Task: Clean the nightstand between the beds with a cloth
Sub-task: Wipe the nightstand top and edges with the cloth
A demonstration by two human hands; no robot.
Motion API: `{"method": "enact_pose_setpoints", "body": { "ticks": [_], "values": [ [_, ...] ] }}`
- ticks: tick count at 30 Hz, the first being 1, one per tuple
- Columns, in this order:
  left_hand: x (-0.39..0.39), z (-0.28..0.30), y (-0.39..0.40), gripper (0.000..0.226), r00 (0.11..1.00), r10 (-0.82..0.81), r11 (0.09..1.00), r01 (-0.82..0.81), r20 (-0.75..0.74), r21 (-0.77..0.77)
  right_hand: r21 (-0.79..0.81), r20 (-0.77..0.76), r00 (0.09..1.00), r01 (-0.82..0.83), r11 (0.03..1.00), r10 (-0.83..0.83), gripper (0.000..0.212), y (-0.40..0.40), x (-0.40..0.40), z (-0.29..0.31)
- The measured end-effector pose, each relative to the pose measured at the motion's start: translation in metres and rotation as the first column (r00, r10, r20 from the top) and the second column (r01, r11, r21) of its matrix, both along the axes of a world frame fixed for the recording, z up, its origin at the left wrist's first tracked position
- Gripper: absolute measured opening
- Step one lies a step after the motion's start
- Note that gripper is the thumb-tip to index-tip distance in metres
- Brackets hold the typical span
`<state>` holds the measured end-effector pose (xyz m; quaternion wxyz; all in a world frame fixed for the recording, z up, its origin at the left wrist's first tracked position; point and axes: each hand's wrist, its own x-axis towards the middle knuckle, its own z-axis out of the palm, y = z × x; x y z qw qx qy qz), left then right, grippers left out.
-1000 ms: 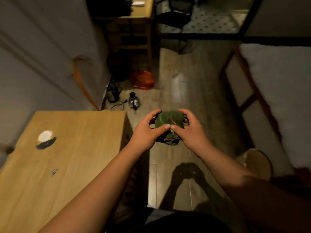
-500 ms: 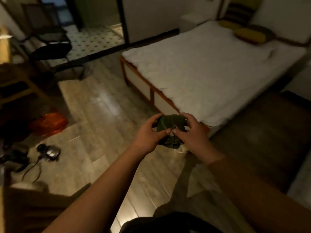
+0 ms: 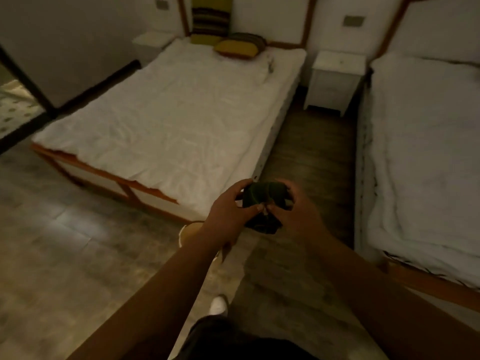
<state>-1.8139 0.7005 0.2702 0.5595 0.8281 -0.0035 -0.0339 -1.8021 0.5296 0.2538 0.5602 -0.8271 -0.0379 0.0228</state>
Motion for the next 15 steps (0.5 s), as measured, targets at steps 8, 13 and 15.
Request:
{"method": "enact_pose_setpoints", "body": {
  "ticks": [8,13,15],
  "values": [
    [0.142,-0.014,-0.04,0.049,0.973,-0.229,0.973,0.229,-0.008,-0.033,-0.059,-0.018,0.975,0.219,0.974,-0.22,0.043,-0.042,0.104,-0.008],
    [0.234,-0.009,-0.049,0.052,0.95,-0.312,0.95,0.311,-0.018,-0.016,-0.022,-0.018,0.952,0.306,0.952,-0.306,0.045,-0.049,0.175,-0.006],
    [0.267,-0.005,-0.056,0.051,0.938,-0.345,0.938,0.345,-0.013,-0.003,-0.005,-0.028,0.945,0.325,0.946,-0.325,0.046,-0.055,0.204,-0.004]
  ]
}}
